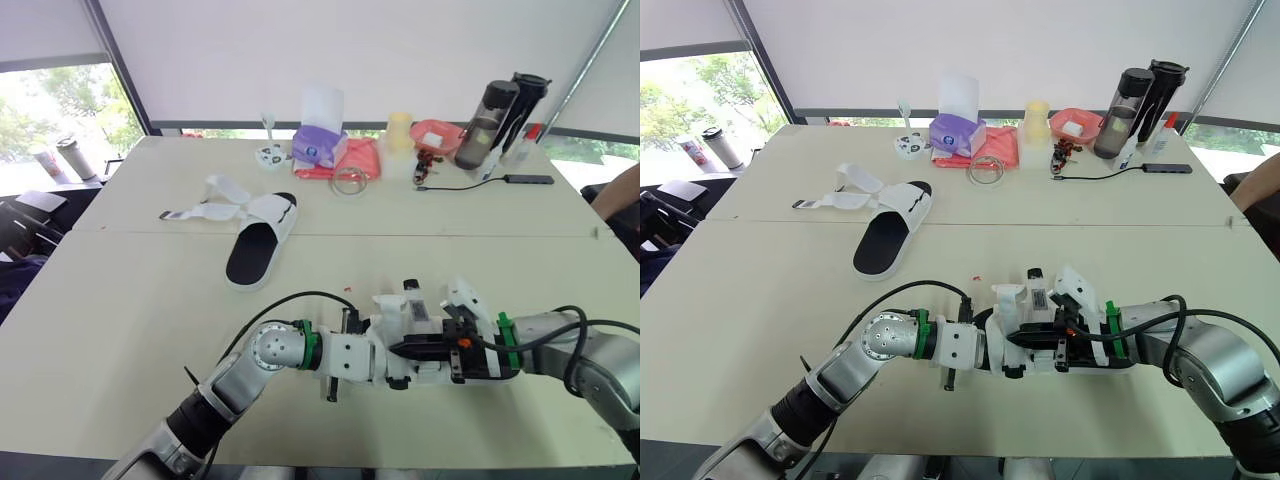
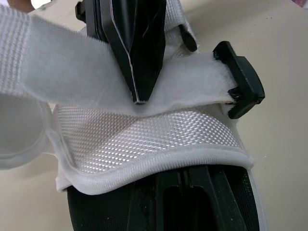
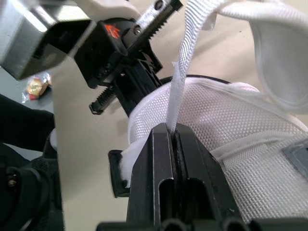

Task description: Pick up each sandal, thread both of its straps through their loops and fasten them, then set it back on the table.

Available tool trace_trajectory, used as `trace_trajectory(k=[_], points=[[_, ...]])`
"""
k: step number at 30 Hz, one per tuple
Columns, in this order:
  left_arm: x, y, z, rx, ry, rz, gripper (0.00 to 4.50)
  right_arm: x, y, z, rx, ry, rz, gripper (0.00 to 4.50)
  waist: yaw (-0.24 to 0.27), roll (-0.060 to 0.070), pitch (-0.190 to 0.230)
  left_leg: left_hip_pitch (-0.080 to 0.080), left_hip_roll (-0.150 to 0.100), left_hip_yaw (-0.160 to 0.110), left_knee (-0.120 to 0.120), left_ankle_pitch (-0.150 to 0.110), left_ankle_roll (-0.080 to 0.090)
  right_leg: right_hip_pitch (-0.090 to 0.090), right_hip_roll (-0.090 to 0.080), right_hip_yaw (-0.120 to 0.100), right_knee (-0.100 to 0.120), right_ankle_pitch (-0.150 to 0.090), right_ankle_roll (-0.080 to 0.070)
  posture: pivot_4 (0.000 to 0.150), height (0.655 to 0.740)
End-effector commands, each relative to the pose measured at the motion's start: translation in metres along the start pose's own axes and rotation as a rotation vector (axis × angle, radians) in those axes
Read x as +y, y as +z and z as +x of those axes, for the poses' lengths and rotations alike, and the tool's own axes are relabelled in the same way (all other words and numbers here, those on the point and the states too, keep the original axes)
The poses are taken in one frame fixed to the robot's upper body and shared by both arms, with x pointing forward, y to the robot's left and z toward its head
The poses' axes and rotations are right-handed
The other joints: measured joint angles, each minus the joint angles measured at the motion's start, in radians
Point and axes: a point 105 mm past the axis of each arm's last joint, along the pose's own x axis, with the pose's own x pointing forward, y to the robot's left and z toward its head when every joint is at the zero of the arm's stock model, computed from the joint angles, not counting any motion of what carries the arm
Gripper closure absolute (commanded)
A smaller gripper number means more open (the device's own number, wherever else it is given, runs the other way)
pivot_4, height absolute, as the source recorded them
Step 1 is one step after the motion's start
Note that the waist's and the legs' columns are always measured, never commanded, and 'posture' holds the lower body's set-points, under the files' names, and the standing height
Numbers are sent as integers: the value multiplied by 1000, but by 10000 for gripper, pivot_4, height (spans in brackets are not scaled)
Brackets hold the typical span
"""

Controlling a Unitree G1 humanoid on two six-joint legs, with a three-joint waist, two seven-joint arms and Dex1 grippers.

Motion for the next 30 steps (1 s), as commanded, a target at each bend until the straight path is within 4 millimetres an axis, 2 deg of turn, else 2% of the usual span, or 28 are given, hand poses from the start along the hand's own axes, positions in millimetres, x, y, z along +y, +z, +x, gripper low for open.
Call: trace_trajectory(k=[1, 6, 11, 14, 22, 26, 30], points=[[-6, -23, -3, 92, -21, -40, 45000, 16, -5, -4, 38, 64, 15, 44619, -1, 0, 0, 0, 0, 0, 0, 0, 0, 0, 0, 0, 0, 0, 0, 1500, 7400], [-6, -23, -2, 91, -24, -38, 45000, 18, -10, -1, 54, 58, 8, 44619, -1, 0, 0, 0, 0, 0, -2, 0, 1, 1, 0, 0, 0, 0, 0, 1500, 7400], [-6, -23, -1, 89, -23, -39, 45000, 9, -20, 7, 100, -10, -47, 44619, -2, -1, -1, 0, 0, 0, -1, 0, 0, 2, 0, 0, 0, 0, 0, 1500, 7400], [-6, -23, 0, 90, -22, -42, 45000, 7, -9, 10, 41, -17, -59, 44619, -2, -4, -2, 1, 0, 0, -1, 0, 0, 2, 0, 0, 0, 0, 0, 1500, 7400], [-6, -24, 0, 94, -18, -46, 45000, 24, 9, 8, -36, 75, -39, 44619, -2, -3, -2, 1, 0, 0, -1, 0, 0, 3, 0, 0, 0, 0, 0, 1500, 7400], [-6, -25, 0, 96, -19, -47, 45000, 35, -2, 3, 45, 120, -36, 44619, -1, -4, -2, 1, 0, 0, -1, 0, 0, 3, 0, 0, 0, 0, 0, 1500, 7400], [-5, -25, 1, 96, -20, -45, 45000, 30, -9, 3, 69, 85, -39, 44619, -1, -3, -2, 1, 0, 0, -1, 0, 0, 4, 0, 0, 0, 0, 0, 1500, 7400]])
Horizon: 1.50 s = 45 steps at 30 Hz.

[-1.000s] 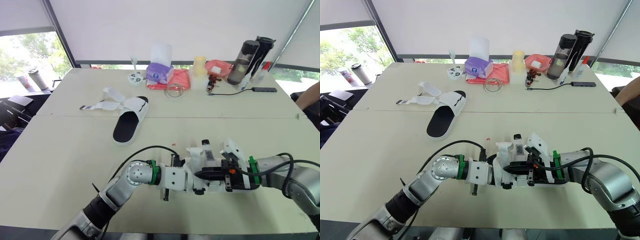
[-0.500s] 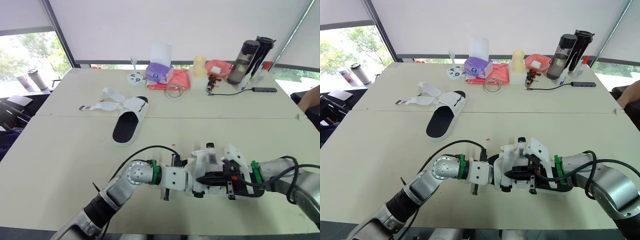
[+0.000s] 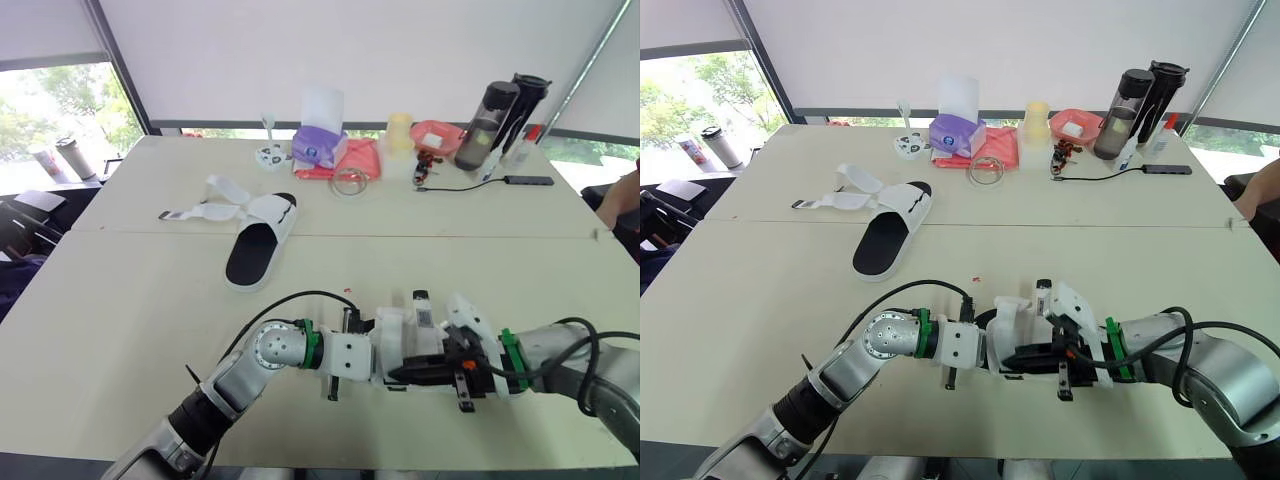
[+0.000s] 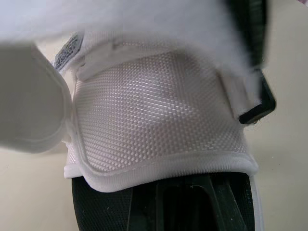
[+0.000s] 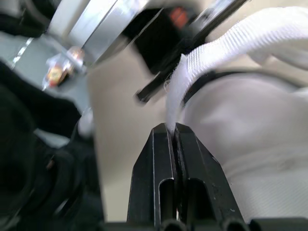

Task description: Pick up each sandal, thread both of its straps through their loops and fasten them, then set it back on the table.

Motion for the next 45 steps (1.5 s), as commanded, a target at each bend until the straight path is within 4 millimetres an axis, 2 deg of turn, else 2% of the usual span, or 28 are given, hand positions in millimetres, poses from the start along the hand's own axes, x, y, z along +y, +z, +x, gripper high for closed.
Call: trace_trajectory(k=[1, 4, 7, 14, 21, 23, 27, 34, 39, 45], points=[[-7, -24, -1, 91, -19, -46, 45000, 2, -5, 1, 30, 2, -22, 44619, 1, 0, 0, 0, 0, 0, 0, 0, 0, 0, 0, 0, 0, 0, 0, 1500, 7400], [-6, -24, -1, 92, -19, -45, 45000, 0, -8, 2, 23, -7, -16, 44619, 0, 0, 0, 0, 0, 0, 0, 0, 0, 0, 0, 0, 0, 0, 0, 1500, 7400], [-6, -25, -2, 94, -19, -45, 45000, -3, -6, 0, 9, -23, -22, 36237, 1, 0, 0, 0, 0, 0, 0, 0, 0, 0, 0, 0, 0, 0, 0, 1500, 7400], [-7, -25, -2, 93, -21, -48, 45000, -8, 7, -16, -83, -107, 4, 194, 0, 0, 0, 0, 0, 0, 1, 0, 0, 1, 0, 0, 0, 0, 0, 1500, 7400], [-8, -25, -1, 87, -32, -49, 45000, 29, 9, -36, -183, -9, 235, 194, 1, 0, 0, 0, 1, 0, 0, 0, 0, 1, 0, 0, 0, -1, 2, 1500, 7400], [-9, -25, -1, 87, -35, -48, 45000, 41, 4, -35, -168, 20, 276, 194, 0, 0, 0, 0, 1, 0, 0, 0, 0, 1, 0, 0, 0, 0, 0, 1500, 7400], [-9, -25, 0, 85, -43, -43, 45000, 51, -17, -22, -75, -9, 281, 194, 0, 0, 0, 0, 1, 0, -1, 0, 0, 1, -1, 0, -1, -1, 1, 1500, 7400], [-10, -25, 0, 84, -50, -39, 45000, 37, -34, -5, -81, -144, 231, 194, -1, 1, 0, -1, 1, 0, -1, 0, 0, 1, -1, 0, -4, -3, 4, 1500, 7400], [-12, -26, -1, 84, -54, -41, 45000, 23, -37, -6, -116, -226, 216, 194, -1, 0, 0, -1, 1, 0, -1, 0, 0, 1, -1, 0, -4, -3, 4, 1500, 7400], [-12, -26, 0, 85, -52, -43, 45000, 21, -35, -6, -134, -241, 218, 194, -1, 0, 0, -1, 1, 0, -1, 0, 0, 1, -1, 0, -3, -3, 4, 1500, 7400]])
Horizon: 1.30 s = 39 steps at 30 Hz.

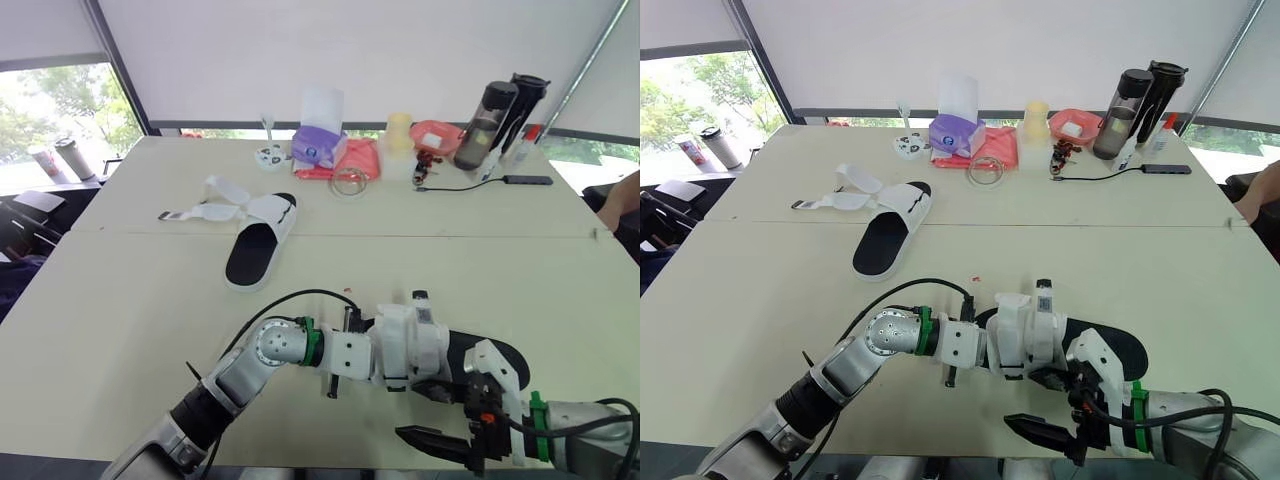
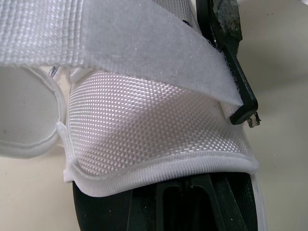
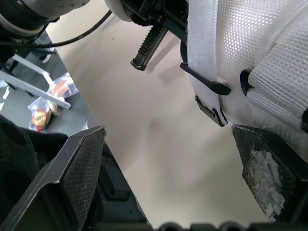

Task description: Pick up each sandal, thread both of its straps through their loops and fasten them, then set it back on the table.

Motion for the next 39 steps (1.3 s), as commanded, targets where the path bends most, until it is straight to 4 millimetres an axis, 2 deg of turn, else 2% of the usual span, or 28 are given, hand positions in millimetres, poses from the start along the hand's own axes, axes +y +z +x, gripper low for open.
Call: trace_trajectory(k=[1, 9, 17, 24, 34, 37, 39], points=[[-14, -24, -1, 89, -36, -65, 45000, -3, 8, -1, -34, -23, -35, 194, 0, 0, 0, 0, 0, 0, 0, 0, 0, 0, 0, 0, 0, 0, 0, 1500, 7400], [-14, -24, 0, 89, -32, -69, 45000, -16, 10, 0, -67, -89, -34, 194, -3, 0, 0, 0, 0, 0, 0, 0, 0, 0, 0, 0, 0, 0, 0, 1500, 7400], [-14, -23, 1, 86, -37, -69, 45000, -7, 15, 14, -166, -102, 6, 194, -7, 0, 0, 0, 1, 0, -2, 0, 0, 0, 0, 0, 0, 0, 0, 1500, 7400], [-13, -23, 2, 84, -46, -64, 45000, 11, 21, 20, -204, -6, 55, 194, -13, 2, 0, -3, 2, 1, -2, 0, 0, -2, 1, 0, 0, -1, 0, 1500, 7400], [-14, -25, 1, 92, -48, -63, 45000, 11, 24, 19, -231, 15, 100, 194, -2, 2, -1, -7, 2, 1, -1, 0, 0, -8, 0, 0, 0, 0, -1, 1500, 7400], [-14, -25, 2, 91, -48, -62, 45000, 10, 25, 19, -244, 21, 121, 8413, -2, 2, -1, -7, 2, 1, -1, 0, 0, -8, 0, 0, 0, 0, -1, 1500, 7400], [-14, -25, 2, 92, -46, -61, 45000, 8, 25, 19, -256, 22, 142, 18305, -1, 2, -1, -7, 2, 1, -1, 0, 0, -8, 0, 0, 0, 0, -1, 1500, 7400]])
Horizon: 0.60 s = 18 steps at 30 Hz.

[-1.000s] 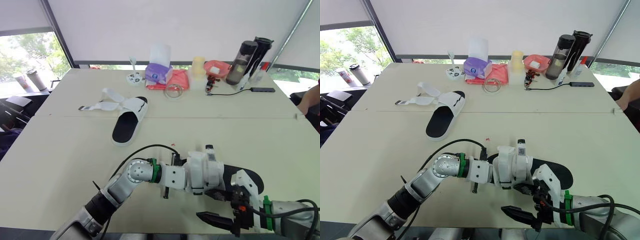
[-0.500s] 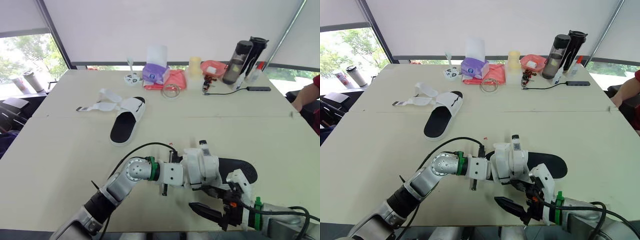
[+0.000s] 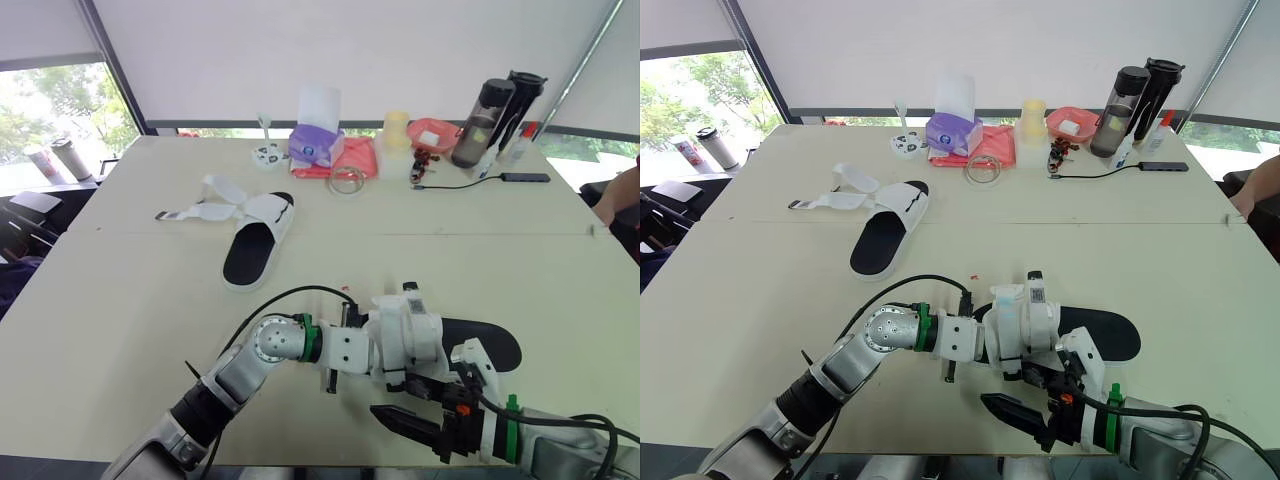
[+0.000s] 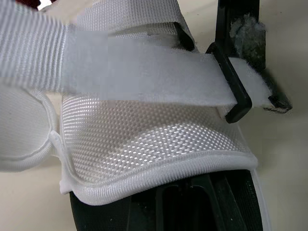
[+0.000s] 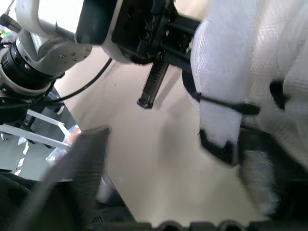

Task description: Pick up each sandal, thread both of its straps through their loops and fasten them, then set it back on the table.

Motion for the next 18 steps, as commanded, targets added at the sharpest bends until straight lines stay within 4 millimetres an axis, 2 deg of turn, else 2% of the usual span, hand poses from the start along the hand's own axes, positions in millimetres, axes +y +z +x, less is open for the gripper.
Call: trace_trajectory(k=[1, 5, 11, 18], points=[[-17, -24, 2, 92, -52, -56, 45000, 5, 12, 0, -65, 33, -8, 23824, 1, 0, 0, 0, 0, 0, 0, 0, 0, 0, 0, 0, 0, 0, 0, 1500, 7400], [-17, -24, 2, 93, -51, -56, 45000, 5, 10, -1, -61, 36, 7, 43930, 2, 0, 0, 0, 0, 0, 0, 0, 0, -1, 0, 0, 0, 1, -2, 1500, 7400], [-18, -24, 2, 93, -51, -55, 45000, 9, -1, -2, 2, 58, 18, 44671, 3, 0, 0, -1, -1, 0, 0, 0, 0, -2, 0, -1, 1, 3, -3, 1500, 7400], [-18, -23, 2, 91, -58, -50, 45000, 21, -43, -15, 206, 97, 43, 44671, 2, -1, -1, -1, -1, 0, 1, 0, 0, -1, 0, -1, 1, 3, -3, 1500, 7400]])
